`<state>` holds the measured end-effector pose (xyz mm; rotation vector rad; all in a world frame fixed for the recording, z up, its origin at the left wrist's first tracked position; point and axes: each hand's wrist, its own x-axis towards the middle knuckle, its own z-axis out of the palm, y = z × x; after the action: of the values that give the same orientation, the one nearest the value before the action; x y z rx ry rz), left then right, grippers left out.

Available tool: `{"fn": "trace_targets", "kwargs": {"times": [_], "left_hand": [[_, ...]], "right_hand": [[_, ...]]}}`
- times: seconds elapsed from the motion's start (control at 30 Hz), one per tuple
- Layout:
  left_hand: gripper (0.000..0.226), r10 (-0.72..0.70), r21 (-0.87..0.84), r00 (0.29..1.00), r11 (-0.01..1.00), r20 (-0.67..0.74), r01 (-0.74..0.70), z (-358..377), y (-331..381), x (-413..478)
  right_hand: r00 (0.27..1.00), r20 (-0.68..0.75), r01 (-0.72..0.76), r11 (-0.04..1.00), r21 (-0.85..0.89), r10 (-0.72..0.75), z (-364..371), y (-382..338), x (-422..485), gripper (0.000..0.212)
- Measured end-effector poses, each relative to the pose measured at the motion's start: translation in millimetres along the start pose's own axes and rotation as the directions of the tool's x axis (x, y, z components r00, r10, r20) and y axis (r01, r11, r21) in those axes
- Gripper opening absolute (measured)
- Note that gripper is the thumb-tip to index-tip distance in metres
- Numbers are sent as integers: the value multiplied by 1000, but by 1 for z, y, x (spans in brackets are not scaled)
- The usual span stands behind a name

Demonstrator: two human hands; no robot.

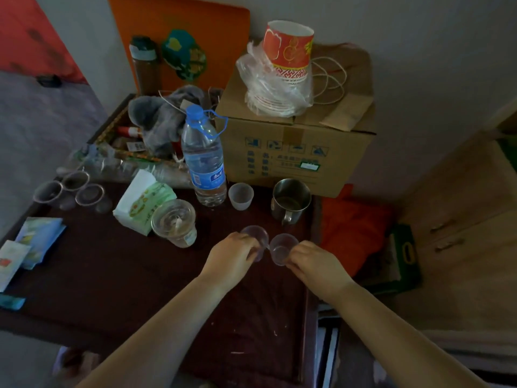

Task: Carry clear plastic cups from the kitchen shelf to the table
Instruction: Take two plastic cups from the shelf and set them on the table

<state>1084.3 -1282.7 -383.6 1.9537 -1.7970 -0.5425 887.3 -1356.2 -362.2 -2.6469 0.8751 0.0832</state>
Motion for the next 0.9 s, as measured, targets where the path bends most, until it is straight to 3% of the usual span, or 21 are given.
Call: {"fn": "trace_targets", "kwargs": {"times": [0.6, 0.9], "left_hand": [[21, -64, 136, 994, 989, 86, 52, 42, -25, 11], [30, -57, 162, 996, 986, 63, 46, 47, -23, 5]], "right_hand": [[995, 98, 13, 1000, 0, -13, 40, 27, 34, 25], [999, 43, 4, 1000, -16, -3, 45, 24, 34, 23]]}}
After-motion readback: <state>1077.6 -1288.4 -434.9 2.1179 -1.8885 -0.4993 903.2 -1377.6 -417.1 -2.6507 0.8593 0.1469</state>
